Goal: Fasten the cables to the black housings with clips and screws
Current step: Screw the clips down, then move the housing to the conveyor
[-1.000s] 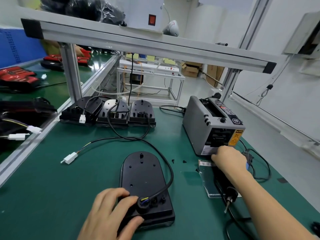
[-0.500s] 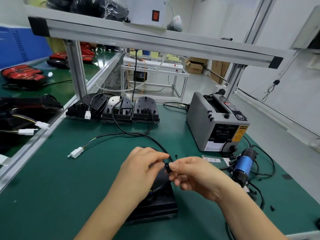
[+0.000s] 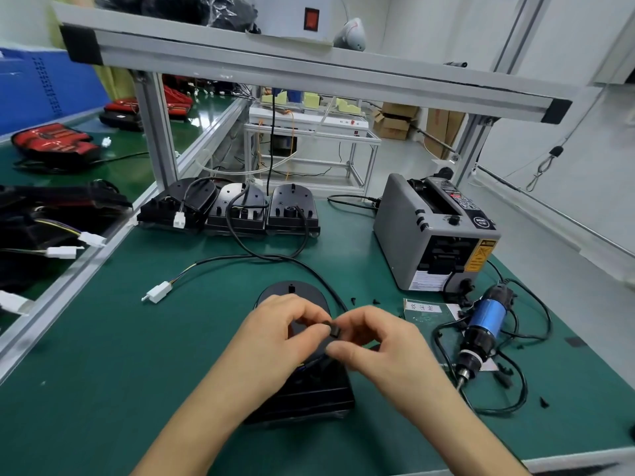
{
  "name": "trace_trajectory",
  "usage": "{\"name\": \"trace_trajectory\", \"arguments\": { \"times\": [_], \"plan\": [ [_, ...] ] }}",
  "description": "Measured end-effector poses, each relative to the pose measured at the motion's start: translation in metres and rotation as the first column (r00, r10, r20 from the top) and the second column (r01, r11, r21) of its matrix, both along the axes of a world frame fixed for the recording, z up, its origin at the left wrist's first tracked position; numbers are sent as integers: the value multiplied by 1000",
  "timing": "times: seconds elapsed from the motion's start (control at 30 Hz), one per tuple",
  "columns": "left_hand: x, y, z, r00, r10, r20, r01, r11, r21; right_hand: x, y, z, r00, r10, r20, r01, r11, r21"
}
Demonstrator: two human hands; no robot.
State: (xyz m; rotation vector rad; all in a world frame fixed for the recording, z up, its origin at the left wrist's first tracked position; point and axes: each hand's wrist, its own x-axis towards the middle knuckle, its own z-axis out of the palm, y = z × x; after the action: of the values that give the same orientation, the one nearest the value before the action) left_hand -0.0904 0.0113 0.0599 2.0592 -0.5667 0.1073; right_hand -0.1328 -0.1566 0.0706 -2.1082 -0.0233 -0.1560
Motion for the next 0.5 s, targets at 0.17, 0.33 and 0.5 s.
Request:
{"name": "trace_trajectory", "arguments": {
  "times": [0.17, 0.33, 0.5],
  "plan": [
    [-5, -5, -3, 997, 74, -14, -75, 995, -67, -3, 5, -5, 983, -93, 156, 113, 986, -126],
    [-13, -8, -7, 988, 114, 108, -107, 992, -73, -5, 11, -3, 993, -116, 18, 108, 966, 235],
    [-17, -5, -10, 950, 120, 290, -111, 993, -47, -5, 14, -2, 994, -42, -99, 79, 908, 412]
  ]
}}
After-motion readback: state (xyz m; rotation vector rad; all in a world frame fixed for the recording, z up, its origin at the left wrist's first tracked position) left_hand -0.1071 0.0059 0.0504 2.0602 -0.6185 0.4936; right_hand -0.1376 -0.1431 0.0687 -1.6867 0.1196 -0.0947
